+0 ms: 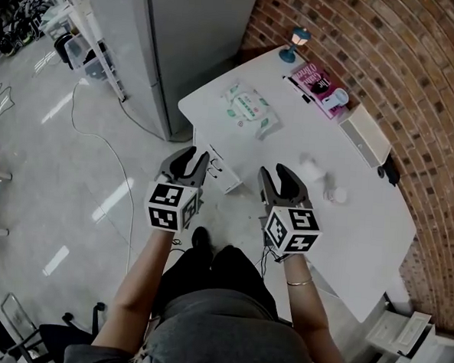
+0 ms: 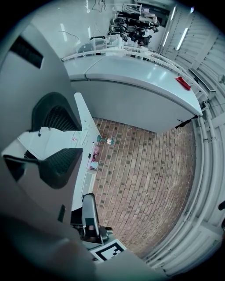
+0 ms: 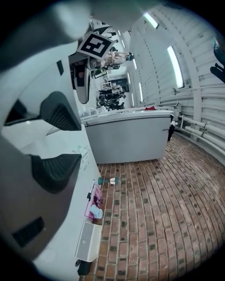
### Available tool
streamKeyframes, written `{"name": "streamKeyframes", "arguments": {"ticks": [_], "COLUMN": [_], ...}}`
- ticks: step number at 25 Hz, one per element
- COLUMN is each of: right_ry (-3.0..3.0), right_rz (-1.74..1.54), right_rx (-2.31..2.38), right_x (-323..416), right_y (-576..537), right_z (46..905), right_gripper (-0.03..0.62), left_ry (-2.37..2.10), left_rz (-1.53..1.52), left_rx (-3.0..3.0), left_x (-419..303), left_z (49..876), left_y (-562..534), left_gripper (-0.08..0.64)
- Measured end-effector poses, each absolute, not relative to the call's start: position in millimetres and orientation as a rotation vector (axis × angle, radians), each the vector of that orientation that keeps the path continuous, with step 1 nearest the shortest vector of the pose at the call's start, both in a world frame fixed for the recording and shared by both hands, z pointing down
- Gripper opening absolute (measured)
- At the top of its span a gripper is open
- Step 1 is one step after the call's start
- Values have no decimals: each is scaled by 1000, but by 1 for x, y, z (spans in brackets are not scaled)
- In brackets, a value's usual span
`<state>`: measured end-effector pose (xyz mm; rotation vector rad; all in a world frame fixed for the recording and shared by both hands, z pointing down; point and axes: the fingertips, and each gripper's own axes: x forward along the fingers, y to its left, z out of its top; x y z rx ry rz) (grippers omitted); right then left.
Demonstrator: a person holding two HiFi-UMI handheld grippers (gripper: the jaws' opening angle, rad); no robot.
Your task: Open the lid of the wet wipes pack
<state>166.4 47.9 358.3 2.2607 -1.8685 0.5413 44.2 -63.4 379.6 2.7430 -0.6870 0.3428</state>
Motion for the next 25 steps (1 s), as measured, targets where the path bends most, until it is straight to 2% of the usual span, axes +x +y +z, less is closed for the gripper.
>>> {"name": "streamKeyframes", "arguments": {"ticks": [25], "right_ry": [-1876], "right_rz": [395], "right_rx": [2022], "right_x": [221], "right_y": [-58], "right_z": [353], "right_gripper": [179], "left_ry": [-735], "left_rz": [414], "left_rx": [2722], "left_x": [97], "left_z": [403], "left_y": [-127], "left_gripper": [118]}}
